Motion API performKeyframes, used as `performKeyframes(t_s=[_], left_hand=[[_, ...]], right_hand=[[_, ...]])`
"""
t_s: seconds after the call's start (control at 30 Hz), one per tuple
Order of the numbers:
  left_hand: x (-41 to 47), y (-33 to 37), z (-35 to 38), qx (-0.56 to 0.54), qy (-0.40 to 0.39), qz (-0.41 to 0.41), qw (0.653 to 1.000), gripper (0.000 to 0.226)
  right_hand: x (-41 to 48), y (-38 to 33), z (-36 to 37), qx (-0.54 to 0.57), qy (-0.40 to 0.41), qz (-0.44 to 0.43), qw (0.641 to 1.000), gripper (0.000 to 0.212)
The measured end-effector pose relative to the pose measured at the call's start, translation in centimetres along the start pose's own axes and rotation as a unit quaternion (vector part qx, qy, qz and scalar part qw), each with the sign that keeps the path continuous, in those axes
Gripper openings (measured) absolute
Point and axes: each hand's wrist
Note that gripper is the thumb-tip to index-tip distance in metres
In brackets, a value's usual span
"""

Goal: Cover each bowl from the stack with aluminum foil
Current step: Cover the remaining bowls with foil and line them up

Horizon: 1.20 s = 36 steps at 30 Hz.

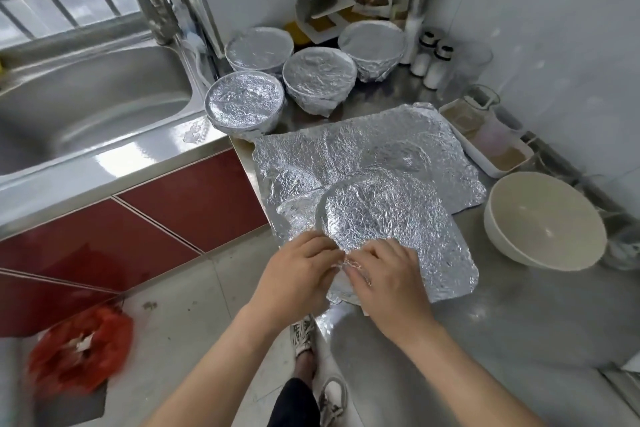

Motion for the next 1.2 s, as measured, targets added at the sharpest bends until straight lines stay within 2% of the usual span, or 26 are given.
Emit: performKeyframes(t_s=[0.13, 0.23, 0.3, 0.4, 0.53, 0.73, 0.9, 0.97, 1.03, 1.1, 1.2], left_hand=[[0.5, 0.3, 0.5, 0.015, -0.017, 0.031, 0.999, 0.017], [0.7, 0.4, 0.7, 0.012, -0.008, 0.044, 0.999, 0.006], [0.6, 0.3, 0.8, 0.008, -0.009, 0.042, 0.999, 0.024], [0.7, 0.3, 1.0, 0.008, 0.000, 0.046, 0.999, 0.035], [0.8, 0.0, 1.2, 0.004, 0.005, 0.040, 0.999, 0.032], [0.4, 0.1, 0.8, -0.015, -0.014, 0.026, 0.999, 0.014], [1.1, -0.1, 0.3, -0.013, -0.018, 0.025, 0.999, 0.032], [1.3, -0.1, 0.1, -0.014, -0.021, 0.026, 0.999, 0.030], [1.1, -0.6, 0.0, -0.006, -0.024, 0.018, 1.000, 0.021], [0.8, -0.8, -0.3, -0.005, -0.037, -0.012, 0.999, 0.029], [0.5, -0.1, -0.5, -0.017, -0.043, -0.028, 0.999, 0.034]], right_hand=[[-0.7, 1.8, -0.4, -0.010, -0.001, -0.047, 0.999, 0.022], [-0.7, 1.8, -0.1, -0.022, -0.003, -0.058, 0.998, 0.021], [-0.7, 1.7, 0.0, -0.024, -0.005, -0.060, 0.998, 0.020], [-0.7, 1.5, 0.1, -0.030, -0.014, -0.066, 0.997, 0.018], [-0.4, 1.2, 0.8, -0.078, -0.015, -0.061, 0.995, 0.006], [-0.4, 1.0, 1.6, -0.102, -0.020, -0.082, 0.991, 0.009], [-0.3, 0.4, 1.5, -0.079, -0.005, -0.060, 0.995, 0.009], [-0.5, 0.4, 1.1, -0.056, -0.002, -0.048, 0.997, 0.003], [-1.0, 0.8, 0.4, -0.029, 0.002, -0.027, 0.999, 0.015], [-1.5, 1.5, -0.4, -0.023, 0.008, -0.024, 0.999, 0.020], [-1.8, 2.2, -0.7, -0.041, 0.001, -0.037, 0.998, 0.014]])
Point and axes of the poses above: each hand's wrist, its own x-axis towards the middle knuckle, its own z-axis out of the palm, y = z × x, and after that the axes turned 6 degrees about -y, right-handed
